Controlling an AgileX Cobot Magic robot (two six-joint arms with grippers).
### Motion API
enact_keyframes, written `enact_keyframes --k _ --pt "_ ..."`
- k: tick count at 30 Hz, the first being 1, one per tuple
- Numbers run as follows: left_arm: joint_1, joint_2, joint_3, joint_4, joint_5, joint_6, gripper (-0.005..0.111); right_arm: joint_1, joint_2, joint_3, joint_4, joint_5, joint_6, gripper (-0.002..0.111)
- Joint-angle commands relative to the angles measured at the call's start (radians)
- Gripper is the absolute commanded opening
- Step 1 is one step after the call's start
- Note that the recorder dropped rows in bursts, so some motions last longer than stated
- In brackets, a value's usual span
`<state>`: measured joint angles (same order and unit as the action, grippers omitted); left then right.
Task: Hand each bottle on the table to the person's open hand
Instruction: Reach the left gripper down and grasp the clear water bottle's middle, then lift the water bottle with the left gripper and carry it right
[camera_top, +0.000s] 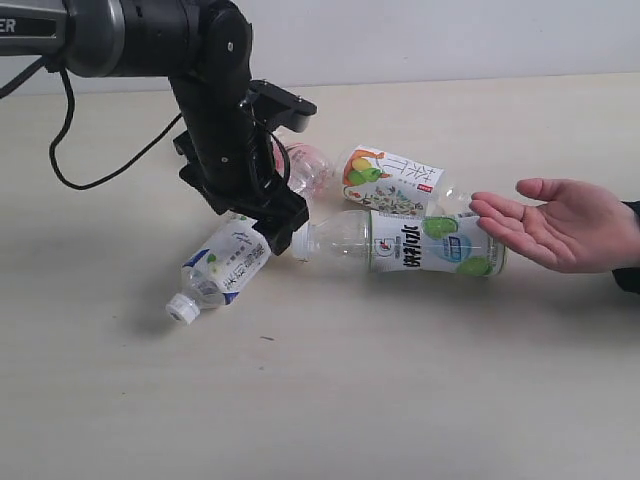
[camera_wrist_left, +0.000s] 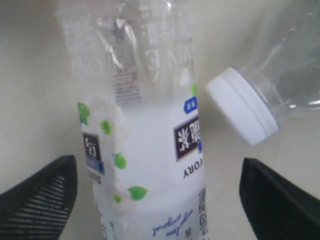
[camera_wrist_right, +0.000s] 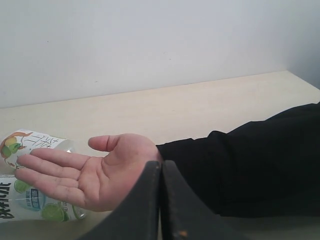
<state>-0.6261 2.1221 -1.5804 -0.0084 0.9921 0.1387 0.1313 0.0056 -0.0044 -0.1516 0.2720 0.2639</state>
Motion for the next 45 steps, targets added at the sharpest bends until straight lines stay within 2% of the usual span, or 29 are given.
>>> enact_keyframes --k 1,39,42,45 --pt "0.007 0.023 -0.001 0.008 -0.014 -0.012 0.084 0.002 -0.006 0.004 -0.004 -0.008 0.0 0.0" --pt "0.011 0.056 -0.001 -0.004 -0.048 -0.016 0.083 0.002 -0.006 0.004 -0.004 -0.008 0.0 0.0" --pt "0.011 0.057 -0.001 -0.004 -0.048 -0.016 0.078 0.002 -0.006 0.004 -0.004 -0.008 0.0 0.0" --pt "0.011 0.057 -0.001 -0.004 -0.046 -0.016 0.067 0.002 -0.006 0.004 -0.004 -0.008 0.0 0.0"
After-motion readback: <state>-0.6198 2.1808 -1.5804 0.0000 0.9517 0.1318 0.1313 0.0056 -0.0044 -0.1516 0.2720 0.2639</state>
